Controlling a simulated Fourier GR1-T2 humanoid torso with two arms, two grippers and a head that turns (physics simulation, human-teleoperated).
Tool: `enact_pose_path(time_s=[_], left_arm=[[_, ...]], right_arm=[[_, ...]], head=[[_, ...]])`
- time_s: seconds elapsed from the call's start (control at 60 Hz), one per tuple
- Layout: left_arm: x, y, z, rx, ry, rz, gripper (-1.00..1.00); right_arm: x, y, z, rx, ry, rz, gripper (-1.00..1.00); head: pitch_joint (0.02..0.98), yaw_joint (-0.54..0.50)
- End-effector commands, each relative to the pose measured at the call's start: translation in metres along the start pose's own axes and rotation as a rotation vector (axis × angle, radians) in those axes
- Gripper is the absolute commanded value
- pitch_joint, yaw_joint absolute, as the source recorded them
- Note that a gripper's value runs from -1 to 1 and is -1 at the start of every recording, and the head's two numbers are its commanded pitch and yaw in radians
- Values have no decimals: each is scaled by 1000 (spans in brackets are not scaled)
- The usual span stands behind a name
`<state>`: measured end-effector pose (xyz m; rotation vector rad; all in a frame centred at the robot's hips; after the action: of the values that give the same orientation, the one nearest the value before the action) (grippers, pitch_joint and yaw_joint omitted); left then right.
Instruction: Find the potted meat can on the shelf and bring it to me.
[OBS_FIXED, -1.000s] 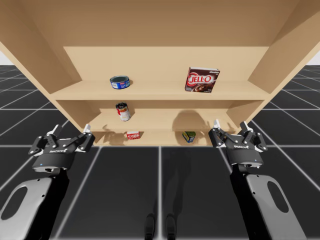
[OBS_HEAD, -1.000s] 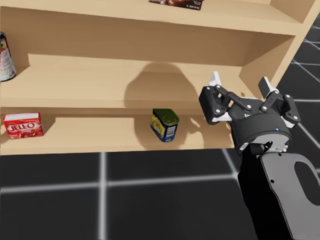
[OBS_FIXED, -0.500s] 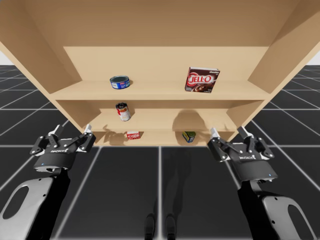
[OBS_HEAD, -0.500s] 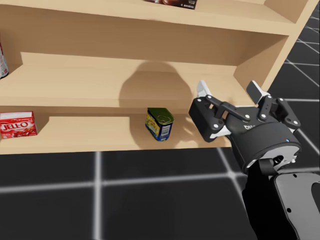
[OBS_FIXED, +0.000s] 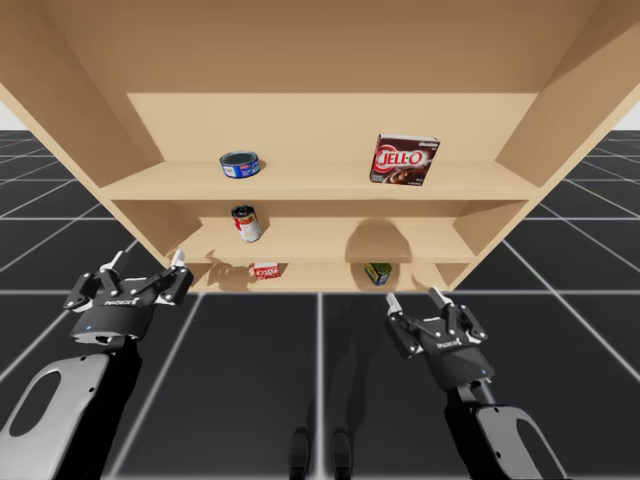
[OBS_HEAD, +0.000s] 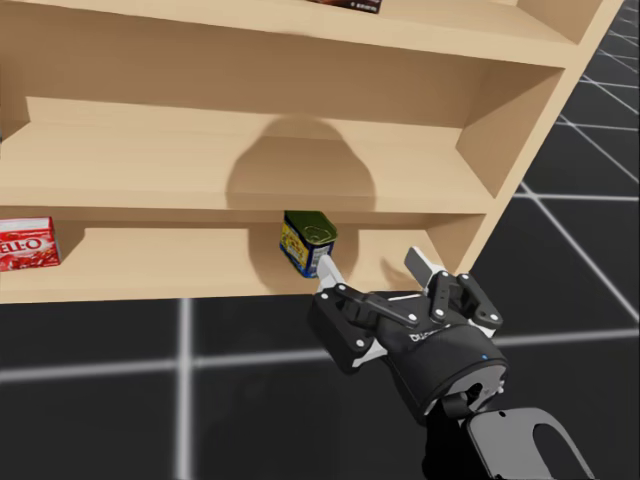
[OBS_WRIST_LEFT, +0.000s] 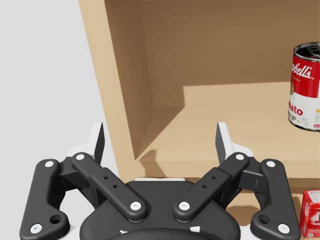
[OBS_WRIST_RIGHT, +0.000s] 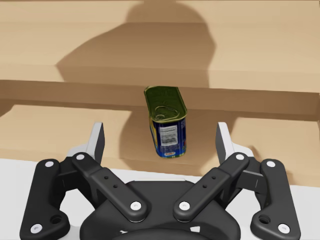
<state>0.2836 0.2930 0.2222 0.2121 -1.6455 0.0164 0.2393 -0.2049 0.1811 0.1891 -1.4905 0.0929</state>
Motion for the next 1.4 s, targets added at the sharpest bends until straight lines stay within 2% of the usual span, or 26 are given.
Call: enact_pose_path(time_s=[0.017, 0.2, 0.35, 0.383, 0.433, 0.467, 0.583, 0.733, 0.983, 1.233, 1.267, 1.3, 1.317, 1.333, 1.367, 1.383, 1.4], left_arm=[[-1, 0, 0, 4, 5, -4, -1000], [-1, 0, -1, 5, 5, -8, -1000], [-1, 0, -1, 6, 4, -7, -1000], [-2, 0, -1, 5, 4, -7, -1000], [-2, 0, -1, 5, 4, -9, -1000], [-2, 0, -1, 4, 4, -8, -1000], [-2, 0, -2, 5, 4, -8, -1000], [-2, 0, -2, 6, 5, -8, -1000], [-2, 0, -2, 6, 6, -7, -1000], [-2, 0, -2, 6, 4, -7, -1000], [-2, 0, -2, 5, 5, -8, -1000], [-2, 0, -2, 5, 5, -8, -1000], [-2, 0, -2, 5, 5, -8, -1000], [-2, 0, -2, 5, 4, -8, -1000], [-2, 0, -2, 5, 4, -9, -1000], [-2, 0, -2, 5, 4, -9, -1000], [-2, 0, -2, 5, 4, -9, -1000]], right_arm=[[-23, 1, -19, 2, 22, 10, -1000], [-36, 6, -44, -7, 55, 78, -1000], [-41, 7, -63, -12, 79, 87, -1000], [-43, 8, -68, -13, 76, 102, -1000], [-43, 9, -72, -17, 79, 99, -1000], [-45, 9, -77, -24, 78, 118, -1000], [-46, 10, -88, -27, 99, 111, -1000], [-47, 11, -103, -31, 101, 131, -1000], [-52, 15, -125, -32, 134, 128, -1000], [-55, 15, -129, -47, 126, 150, -1000], [-56, 14, -128, -47, 125, 169, -1000], [-56, 14, -128, -44, 130, 165, -1000], [-57, 12, -127, -48, 118, 184, -901], [-58, 12, -127, -53, 110, 190, -670], [-59, 11, -126, -55, 99, 195, -353], [-60, 11, -126, -53, 96, 191, -18], [-61, 11, -125, -54, 96, 189, 712]], head=[[744, -272], [744, -273], [740, -272], [737, -273], [736, -274], [735, -276], [734, -280], [732, -278], [707, -288], [702, -290], [703, -290], [703, -291], [703, -293], [703, -293], [703, -293], [703, -293], [703, -293]])
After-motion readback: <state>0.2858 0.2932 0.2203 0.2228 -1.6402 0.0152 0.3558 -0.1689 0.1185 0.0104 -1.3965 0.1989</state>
